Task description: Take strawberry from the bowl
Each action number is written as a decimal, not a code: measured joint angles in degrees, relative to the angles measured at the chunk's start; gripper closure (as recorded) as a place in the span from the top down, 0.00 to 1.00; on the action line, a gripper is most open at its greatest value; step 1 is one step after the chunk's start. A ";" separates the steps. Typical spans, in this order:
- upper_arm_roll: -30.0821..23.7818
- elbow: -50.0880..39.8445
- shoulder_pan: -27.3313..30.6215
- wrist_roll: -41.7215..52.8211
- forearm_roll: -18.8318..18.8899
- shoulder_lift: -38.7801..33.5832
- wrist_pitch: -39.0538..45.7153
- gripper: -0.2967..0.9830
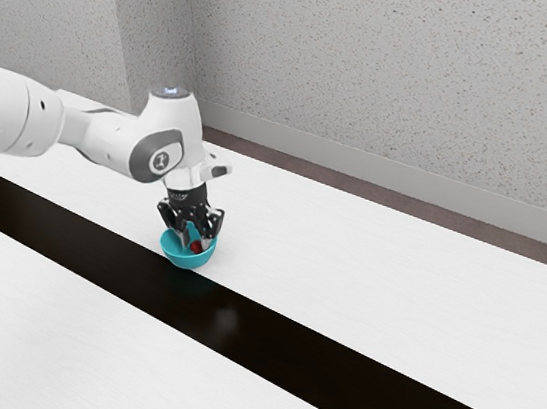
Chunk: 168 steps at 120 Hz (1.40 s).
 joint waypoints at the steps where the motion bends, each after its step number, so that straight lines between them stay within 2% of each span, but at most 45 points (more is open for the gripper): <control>1: 0.00 0.00 0.00 0.00 0.01 0.03 0.04 0.42; 124: 0.80 -0.66 0.02 -0.44 0.02 -0.68 4.70 0.30; 155: 0.44 -3.47 -0.01 -1.89 0.40 -5.49 3.67 0.26; 168: -1.37 -3.98 -0.10 -2.60 0.46 -8.29 2.40 0.25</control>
